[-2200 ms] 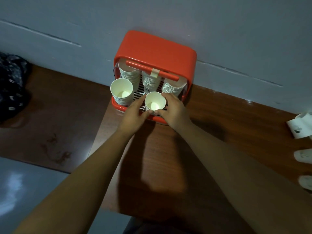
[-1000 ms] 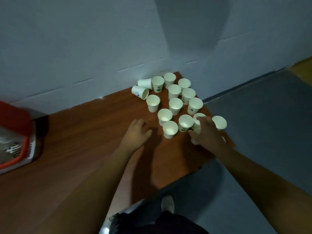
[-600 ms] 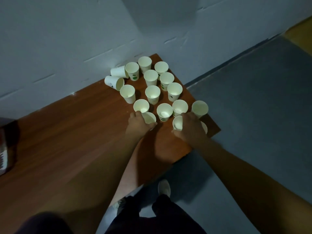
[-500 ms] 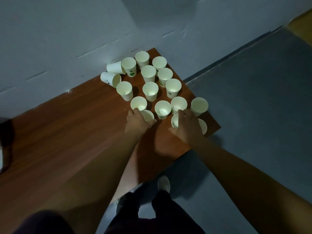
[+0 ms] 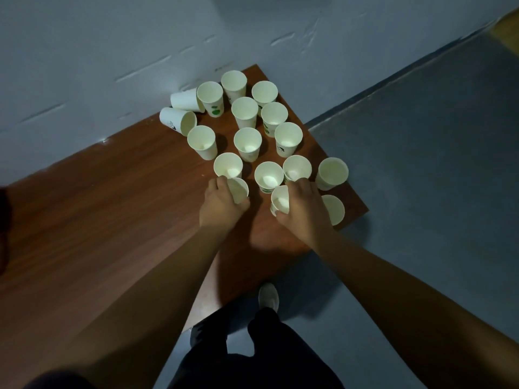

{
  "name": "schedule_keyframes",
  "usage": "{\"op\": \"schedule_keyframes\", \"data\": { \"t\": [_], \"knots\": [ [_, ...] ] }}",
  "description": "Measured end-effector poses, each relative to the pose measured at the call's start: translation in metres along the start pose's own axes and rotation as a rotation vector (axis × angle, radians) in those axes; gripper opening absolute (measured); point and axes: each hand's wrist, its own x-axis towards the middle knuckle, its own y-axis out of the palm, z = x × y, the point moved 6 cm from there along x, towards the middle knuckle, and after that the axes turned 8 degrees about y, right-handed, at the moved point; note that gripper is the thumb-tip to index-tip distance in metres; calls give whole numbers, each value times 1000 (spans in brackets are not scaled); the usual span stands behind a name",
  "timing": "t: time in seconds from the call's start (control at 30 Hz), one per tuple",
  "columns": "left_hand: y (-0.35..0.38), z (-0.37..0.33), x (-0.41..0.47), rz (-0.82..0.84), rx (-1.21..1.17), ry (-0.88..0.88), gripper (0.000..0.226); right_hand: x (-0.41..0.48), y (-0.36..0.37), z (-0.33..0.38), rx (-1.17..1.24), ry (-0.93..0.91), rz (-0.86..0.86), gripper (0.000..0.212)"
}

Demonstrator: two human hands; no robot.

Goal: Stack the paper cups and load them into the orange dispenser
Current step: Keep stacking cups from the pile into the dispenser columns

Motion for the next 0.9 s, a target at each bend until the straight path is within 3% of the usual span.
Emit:
{"op": "schedule_keyframes", "data": {
  "t": [0.17, 0.33, 0.6, 0.9],
  "knots": [
    [-45, 24, -20, -23, -89, -37, 72, 0, -17, 42, 100, -97, 60, 70],
    [-117, 68, -51, -170, -98, -162, 70, 14, -29, 111, 89, -210, 76, 67],
    [-236, 170, -150, -470, -126, -375, 64, 2, -25, 262, 123, -441, 176, 68],
    [-354, 304, -266, -695, -115, -535, 63, -65, 3, 454, 185, -636, 242, 65]
  ]
}}
